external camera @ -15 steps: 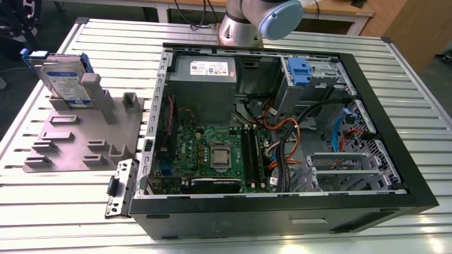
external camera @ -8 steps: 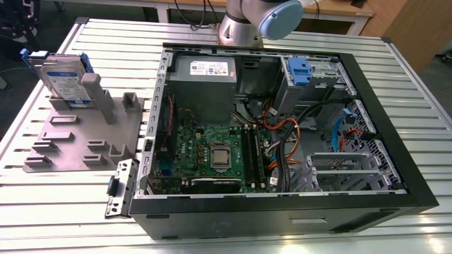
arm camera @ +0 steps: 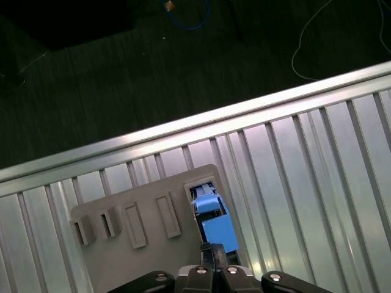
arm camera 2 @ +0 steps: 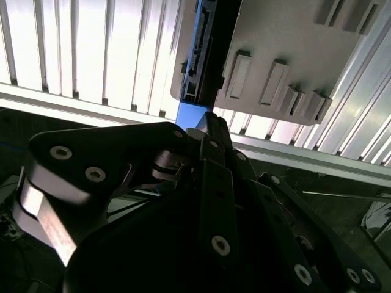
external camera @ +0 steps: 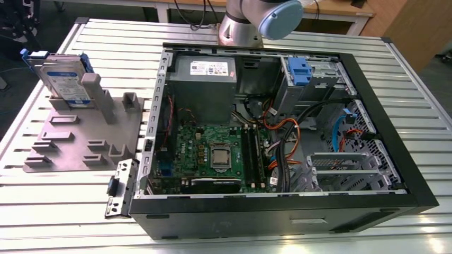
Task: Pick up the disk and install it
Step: 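Pick up the disk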
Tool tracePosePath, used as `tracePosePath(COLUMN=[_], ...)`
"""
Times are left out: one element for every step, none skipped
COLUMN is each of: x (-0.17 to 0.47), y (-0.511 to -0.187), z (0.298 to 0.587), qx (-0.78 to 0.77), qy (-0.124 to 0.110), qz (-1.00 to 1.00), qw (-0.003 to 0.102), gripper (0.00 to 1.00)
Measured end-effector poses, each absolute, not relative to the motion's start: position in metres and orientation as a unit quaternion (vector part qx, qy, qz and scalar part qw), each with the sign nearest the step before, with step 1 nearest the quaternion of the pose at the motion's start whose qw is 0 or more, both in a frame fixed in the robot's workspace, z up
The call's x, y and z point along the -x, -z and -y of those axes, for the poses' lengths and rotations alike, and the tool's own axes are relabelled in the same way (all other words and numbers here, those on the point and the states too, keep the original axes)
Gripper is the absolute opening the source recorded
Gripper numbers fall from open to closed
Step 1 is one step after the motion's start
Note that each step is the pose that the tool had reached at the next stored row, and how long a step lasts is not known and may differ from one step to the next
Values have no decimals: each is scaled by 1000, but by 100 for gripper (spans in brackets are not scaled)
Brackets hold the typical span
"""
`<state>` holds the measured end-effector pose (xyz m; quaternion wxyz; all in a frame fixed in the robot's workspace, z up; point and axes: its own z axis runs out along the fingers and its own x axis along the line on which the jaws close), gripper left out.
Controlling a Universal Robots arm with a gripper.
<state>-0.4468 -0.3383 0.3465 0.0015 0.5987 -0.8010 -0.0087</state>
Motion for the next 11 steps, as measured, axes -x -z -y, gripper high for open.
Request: tracePosePath(x=[447, 447, 447, 447, 447, 447, 447, 447, 447, 447, 447], y=[-346, -346, -346, -346, -346, -346, -346, -346, -346, -346, -346], z=[338, 338, 338, 338, 338, 338, 338, 338, 338, 338, 338], qx=[-599, -599, -599, -600, -602, -604, -608, -614, -621, -627, -631], qy=[9, 9, 9, 9, 9, 9, 9, 9, 9, 9, 9], qz=[801, 801, 801, 800, 799, 797, 794, 789, 784, 779, 776], qw=[2, 2, 2, 2, 2, 2, 2, 2, 2, 2, 2], gripper=[11, 11, 11, 11, 11, 11, 11, 11, 11, 11, 11])
